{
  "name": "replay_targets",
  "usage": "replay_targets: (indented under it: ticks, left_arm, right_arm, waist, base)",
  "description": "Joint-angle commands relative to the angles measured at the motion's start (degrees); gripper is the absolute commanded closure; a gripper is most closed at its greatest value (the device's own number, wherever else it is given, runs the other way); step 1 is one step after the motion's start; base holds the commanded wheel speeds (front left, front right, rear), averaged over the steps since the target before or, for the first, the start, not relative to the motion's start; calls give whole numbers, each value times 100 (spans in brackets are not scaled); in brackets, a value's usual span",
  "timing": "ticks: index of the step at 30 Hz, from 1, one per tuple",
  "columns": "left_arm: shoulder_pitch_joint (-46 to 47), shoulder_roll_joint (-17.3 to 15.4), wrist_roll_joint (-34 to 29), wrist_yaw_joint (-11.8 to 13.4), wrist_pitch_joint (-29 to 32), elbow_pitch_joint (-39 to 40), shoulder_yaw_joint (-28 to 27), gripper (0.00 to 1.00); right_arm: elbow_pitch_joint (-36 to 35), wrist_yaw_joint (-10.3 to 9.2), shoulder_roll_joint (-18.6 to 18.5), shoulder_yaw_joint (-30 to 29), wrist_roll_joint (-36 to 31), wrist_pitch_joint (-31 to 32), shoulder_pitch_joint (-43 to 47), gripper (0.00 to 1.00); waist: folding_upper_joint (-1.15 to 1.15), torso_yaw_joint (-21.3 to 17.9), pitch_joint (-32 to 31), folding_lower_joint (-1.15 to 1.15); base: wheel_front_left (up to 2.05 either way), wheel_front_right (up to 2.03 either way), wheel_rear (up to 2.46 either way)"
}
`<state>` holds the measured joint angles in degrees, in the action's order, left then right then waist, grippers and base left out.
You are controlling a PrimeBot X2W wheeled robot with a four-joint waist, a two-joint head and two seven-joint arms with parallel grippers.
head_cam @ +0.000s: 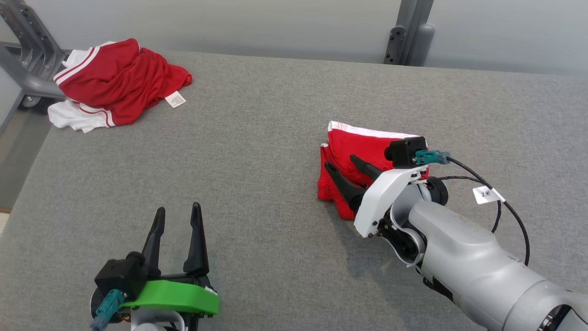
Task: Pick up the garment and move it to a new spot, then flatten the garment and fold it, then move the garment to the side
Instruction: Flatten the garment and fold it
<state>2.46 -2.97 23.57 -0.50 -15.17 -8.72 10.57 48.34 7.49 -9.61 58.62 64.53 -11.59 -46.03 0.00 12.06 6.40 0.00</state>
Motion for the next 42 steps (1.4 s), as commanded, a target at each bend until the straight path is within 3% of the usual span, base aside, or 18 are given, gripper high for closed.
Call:
replay_targets:
  ticks: [1, 13, 14, 15, 18, 19, 28, 35, 42]
  left_arm:
    - [19, 1, -78, -2, 5, 1, -13, 0]
    - [-56, 5, -95, 2, 4, 35, 85, 0]
    - [-57, 5, -90, 2, 4, 41, 100, 0]
    - [-55, 6, -84, 1, 5, 45, 112, 0]
    - [-33, 5, -63, -20, 5, 41, 166, 0]
    - [-14, 5, -55, -24, 4, 25, 176, 0]
    - [98, 4, -53, -5, 5, -17, 254, 0]
    - [112, 5, -40, -8, 4, -32, 271, 0]
    - [33, 5, -53, 9, 4, -21, 250, 0]
  right_arm:
    - [-87, 0, -74, -6, 63, -82, 79, 0]
    - [-485, 0, -737, -763, -293, -360, 255, 0]
    - [-463, 0, -799, -885, -404, -361, 264, 15]
    - [-439, 0, -842, -987, -516, -362, 295, 52]
    - [-423, 0, -948, -1173, -892, -361, 402, 97]
    - [-383, 0, -1003, -1192, -1005, -362, 439, 100]
    - [-12, 0, -1155, -725, -1451, -343, 486, 100]
    - [-16, 0, -1108, -161, -1209, -279, 515, 100]
    - [-494, 0, -1048, 505, -921, -309, 589, 100]
  waist:
    - [0, -98, -59, 0]
    - [0, -370, -104, 0]
    - [0, -368, -98, 0]
    - [0, -361, -89, 0]
    - [0, -306, -41, 0]
    - [0, -281, -17, 0]
    - [0, 12, 188, 0]
    - [0, 158, 223, 0]
    - [0, 172, 194, 0]
  base:
    - [0, 0, 0]
    - [0, 0, 0]
    - [0, 0, 0]
    - [0, 0, 0]
    - [0, 0, 0]
    - [0, 0, 0]
    - [0, 0, 0]
    - [0, 0, 0]
    - [0, 0, 0]
